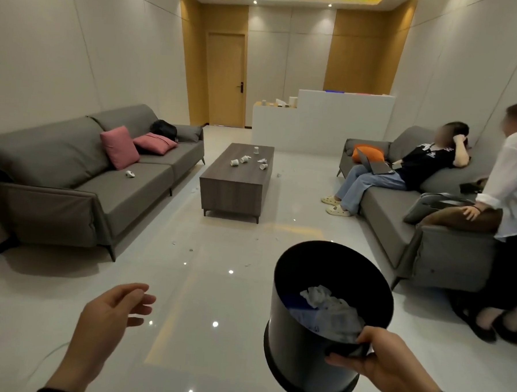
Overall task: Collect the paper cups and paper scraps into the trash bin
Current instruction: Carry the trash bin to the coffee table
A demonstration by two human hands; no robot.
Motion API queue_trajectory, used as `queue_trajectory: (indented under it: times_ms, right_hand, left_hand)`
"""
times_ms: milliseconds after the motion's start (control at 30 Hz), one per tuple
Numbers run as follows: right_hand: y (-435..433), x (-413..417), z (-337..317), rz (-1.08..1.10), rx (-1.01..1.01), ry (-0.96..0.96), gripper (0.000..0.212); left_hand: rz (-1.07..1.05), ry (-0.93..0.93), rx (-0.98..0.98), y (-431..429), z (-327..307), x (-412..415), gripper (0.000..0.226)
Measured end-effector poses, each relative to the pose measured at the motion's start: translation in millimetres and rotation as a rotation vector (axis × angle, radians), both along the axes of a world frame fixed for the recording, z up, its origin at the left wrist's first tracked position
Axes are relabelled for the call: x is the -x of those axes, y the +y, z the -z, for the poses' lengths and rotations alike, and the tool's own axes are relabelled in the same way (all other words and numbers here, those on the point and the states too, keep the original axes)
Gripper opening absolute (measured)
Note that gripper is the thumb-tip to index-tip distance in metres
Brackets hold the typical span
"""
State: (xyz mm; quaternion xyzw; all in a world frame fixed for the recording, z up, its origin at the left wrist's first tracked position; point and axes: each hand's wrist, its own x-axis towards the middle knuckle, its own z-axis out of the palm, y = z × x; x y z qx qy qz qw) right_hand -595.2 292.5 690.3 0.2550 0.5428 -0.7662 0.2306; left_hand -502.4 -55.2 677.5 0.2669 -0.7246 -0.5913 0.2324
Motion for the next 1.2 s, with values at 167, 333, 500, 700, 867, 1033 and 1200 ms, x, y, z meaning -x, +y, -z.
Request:
queue_trajectory:
  times_ms: [167, 333, 500, 700, 867, 1033, 1200]
  right_hand:
    - [5.9, 63.9, 13.7, 0.039, -0.015, 0.025, 0.035]
    - [-4.8, 154.4, 35.2, 0.054, -0.026, -0.004, 0.03]
    - [-27.4, 268.1, 42.4, 0.086, -0.019, -0.035, 0.03]
    - [-53.1, 403.0, 36.0, 0.133, -0.012, -0.028, 0.034]
    - [-62.3, 509.8, 36.5, 0.182, -0.022, -0.014, 0.039]
    - [-65.5, 625.8, 44.6, 0.152, -0.038, -0.037, 0.036]
    - [-67.9, 759.3, 57.8, 0.073, -0.054, -0.043, 0.04]
  left_hand:
    - [0.05, -0.021, 0.014, -3.9, 18.6, 80.5, 0.017]
    - [0.111, -0.013, -0.022, -9.2, 43.5, 186.8, 0.017]
    - [0.157, -0.005, -0.06, -21.4, 53.2, 318.4, 0.018]
    - [0.233, -0.013, -0.032, -32.4, 32.7, 471.1, 0.017]
    - [0.245, -0.03, -0.05, -39.9, 29.0, 575.9, 0.016]
    - [0.231, -0.056, -0.047, -39.2, 43.0, 683.8, 0.016]
    - [0.183, -0.069, -0.021, -30.5, 48.8, 798.1, 0.016]
